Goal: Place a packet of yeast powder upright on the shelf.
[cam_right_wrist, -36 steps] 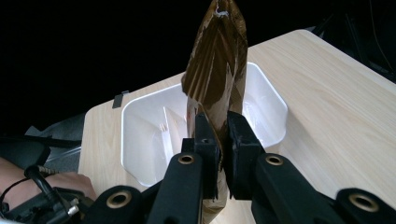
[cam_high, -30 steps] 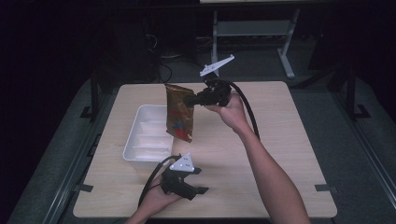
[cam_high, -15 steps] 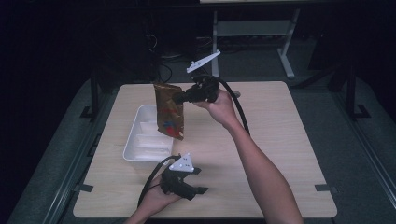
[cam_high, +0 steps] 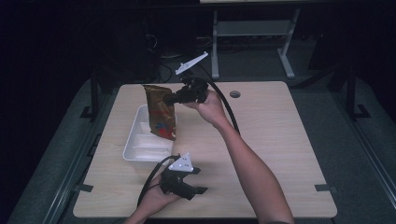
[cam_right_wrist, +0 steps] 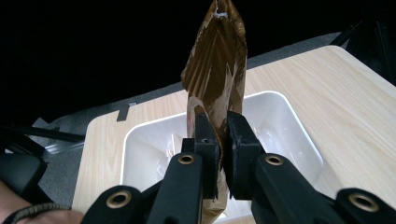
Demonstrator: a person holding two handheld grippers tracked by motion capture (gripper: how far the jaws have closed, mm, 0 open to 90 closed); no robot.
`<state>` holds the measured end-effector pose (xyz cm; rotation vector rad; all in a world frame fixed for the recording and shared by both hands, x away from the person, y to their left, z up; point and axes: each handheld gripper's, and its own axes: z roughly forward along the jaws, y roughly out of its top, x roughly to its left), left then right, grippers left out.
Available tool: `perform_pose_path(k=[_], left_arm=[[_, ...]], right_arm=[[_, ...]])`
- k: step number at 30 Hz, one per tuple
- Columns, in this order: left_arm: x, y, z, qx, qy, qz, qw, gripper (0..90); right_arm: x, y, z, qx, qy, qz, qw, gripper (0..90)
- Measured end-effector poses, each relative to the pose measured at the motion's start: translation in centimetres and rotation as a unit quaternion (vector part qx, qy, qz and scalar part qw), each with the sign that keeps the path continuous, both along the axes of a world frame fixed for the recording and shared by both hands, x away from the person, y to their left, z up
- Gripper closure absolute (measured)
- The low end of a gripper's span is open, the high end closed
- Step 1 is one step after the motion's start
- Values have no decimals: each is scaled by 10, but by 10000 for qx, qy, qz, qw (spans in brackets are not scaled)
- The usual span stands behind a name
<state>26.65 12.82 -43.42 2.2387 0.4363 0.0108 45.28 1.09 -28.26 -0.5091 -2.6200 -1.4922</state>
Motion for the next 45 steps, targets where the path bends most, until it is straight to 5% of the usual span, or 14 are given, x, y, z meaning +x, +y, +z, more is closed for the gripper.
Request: perform_pose_path(k=[45], left_arm=[[1, 2, 0, 31, -25, -24, 10000, 284]], right_arm=[[12, 36, -35, 23, 273, 61, 9996, 834]])
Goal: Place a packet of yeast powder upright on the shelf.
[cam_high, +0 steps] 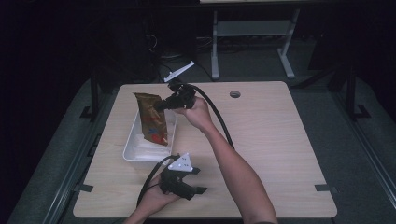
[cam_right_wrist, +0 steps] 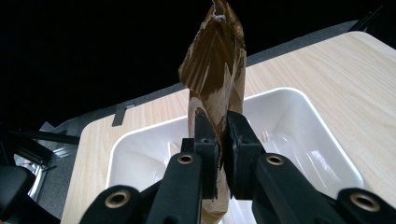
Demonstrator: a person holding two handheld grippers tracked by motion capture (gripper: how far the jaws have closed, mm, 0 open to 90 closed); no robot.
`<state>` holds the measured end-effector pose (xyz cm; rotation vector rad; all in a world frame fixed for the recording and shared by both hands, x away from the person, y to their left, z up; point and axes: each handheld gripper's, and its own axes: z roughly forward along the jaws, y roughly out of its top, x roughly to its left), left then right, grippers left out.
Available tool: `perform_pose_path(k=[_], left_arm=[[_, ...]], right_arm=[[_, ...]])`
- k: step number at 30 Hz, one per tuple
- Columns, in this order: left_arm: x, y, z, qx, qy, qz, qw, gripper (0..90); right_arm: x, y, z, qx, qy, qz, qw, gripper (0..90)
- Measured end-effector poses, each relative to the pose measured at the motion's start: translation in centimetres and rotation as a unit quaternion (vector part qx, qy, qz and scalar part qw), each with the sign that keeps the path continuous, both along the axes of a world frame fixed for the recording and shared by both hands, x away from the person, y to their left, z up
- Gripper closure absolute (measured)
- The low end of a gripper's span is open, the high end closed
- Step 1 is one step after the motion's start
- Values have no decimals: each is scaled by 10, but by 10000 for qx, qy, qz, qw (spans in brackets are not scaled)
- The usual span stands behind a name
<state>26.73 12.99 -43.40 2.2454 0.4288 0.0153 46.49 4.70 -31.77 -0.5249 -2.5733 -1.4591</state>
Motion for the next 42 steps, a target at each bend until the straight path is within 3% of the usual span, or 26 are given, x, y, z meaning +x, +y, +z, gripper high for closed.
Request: perform_pose_path(k=[21, 28, 33, 42], left_arm=[[-1, 0, 0, 5, 4, -13, 10000, 284], [-1, 0, 0, 7, 7, -18, 10000, 283], [-1, -1, -1, 3, 21, -19, 10000, 283], [-1, -1, -1, 16, 20, -31, 10000, 283]], right_arm=[[-2, 12, -13, -75, 59, 70, 9999, 827], [-3, 14, -20, 35, 200, 77, 9998, 821], [-5, 16, -26, -56, 187, 109, 9997, 819], [-4, 15, -37, -129, 362, 83, 9992, 773]])
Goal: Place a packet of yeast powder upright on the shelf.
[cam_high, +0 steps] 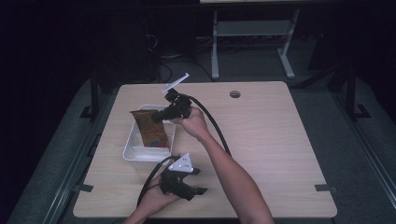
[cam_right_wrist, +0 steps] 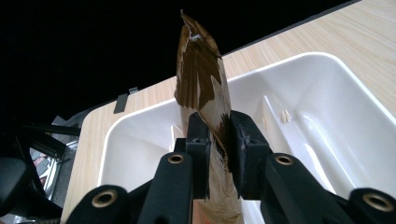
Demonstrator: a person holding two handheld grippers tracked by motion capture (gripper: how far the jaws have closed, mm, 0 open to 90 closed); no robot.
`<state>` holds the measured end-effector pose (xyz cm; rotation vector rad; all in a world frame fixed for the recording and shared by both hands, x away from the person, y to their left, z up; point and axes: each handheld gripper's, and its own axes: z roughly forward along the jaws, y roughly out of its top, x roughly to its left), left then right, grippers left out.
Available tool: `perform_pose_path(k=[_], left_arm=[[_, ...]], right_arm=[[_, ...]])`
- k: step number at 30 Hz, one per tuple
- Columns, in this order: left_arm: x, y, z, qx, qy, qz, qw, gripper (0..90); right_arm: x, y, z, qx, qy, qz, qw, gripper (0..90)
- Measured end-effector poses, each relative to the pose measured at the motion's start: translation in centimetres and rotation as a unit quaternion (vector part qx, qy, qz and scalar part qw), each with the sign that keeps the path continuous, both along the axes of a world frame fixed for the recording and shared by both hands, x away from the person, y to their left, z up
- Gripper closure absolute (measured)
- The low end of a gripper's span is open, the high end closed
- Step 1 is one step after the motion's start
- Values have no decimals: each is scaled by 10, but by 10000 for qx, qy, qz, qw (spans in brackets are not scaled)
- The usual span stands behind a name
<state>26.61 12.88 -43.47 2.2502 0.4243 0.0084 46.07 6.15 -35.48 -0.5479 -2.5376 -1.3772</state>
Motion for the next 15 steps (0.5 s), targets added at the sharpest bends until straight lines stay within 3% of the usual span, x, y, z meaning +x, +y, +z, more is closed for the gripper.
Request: perform_pose_path(k=[15], left_arm=[[0, -1, 0, 10, -5, -26, 10000, 282]], right_arm=[[-1, -11, -4, 40, 73, -83, 9999, 760]])
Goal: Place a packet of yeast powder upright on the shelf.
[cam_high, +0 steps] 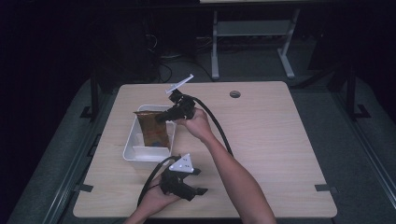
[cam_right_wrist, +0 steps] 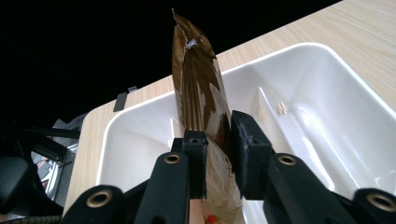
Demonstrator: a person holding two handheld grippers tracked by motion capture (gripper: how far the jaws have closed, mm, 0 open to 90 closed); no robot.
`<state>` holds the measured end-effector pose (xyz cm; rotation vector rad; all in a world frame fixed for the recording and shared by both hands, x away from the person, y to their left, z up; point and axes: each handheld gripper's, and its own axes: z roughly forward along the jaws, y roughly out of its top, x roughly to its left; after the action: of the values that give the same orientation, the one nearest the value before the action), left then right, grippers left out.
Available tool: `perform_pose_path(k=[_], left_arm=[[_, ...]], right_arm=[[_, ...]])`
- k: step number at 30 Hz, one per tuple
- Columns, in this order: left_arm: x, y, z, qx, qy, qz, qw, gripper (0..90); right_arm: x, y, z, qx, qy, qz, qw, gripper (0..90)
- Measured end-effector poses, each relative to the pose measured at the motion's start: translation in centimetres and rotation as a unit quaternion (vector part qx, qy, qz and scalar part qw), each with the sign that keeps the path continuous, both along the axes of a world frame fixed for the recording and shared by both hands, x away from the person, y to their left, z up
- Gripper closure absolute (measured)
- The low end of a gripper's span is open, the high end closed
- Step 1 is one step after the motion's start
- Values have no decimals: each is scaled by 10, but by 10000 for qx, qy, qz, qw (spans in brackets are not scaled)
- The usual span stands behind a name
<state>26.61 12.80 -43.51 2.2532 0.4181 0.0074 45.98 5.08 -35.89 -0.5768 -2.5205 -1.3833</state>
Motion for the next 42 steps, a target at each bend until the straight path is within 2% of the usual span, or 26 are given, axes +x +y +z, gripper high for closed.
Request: perform_pose_path(k=[5, 22, 31, 35, 42], left_arm=[[0, 0, 0, 0, 5, -2, 10000, 282], [0, 0, 1, -13, -11, -19, 10000, 281], [0, 1, 2, -39, -9, 18, 10000, 280], [0, 1, 2, -36, -23, 19, 10000, 280], [0, 2, 2, -39, -25, 46, 10000, 280]], right_arm=[[0, -3, -4, -10, 83, -20, 10000, 776], [-4, -5, -5, -38, 22, 55, 10000, 793], [-6, -7, -1, -60, -6, 68, 10000, 731], [-8, -10, 1, -74, -45, 136, 9999, 671], [-11, -18, 4, -91, -90, 89, 9999, 598]])
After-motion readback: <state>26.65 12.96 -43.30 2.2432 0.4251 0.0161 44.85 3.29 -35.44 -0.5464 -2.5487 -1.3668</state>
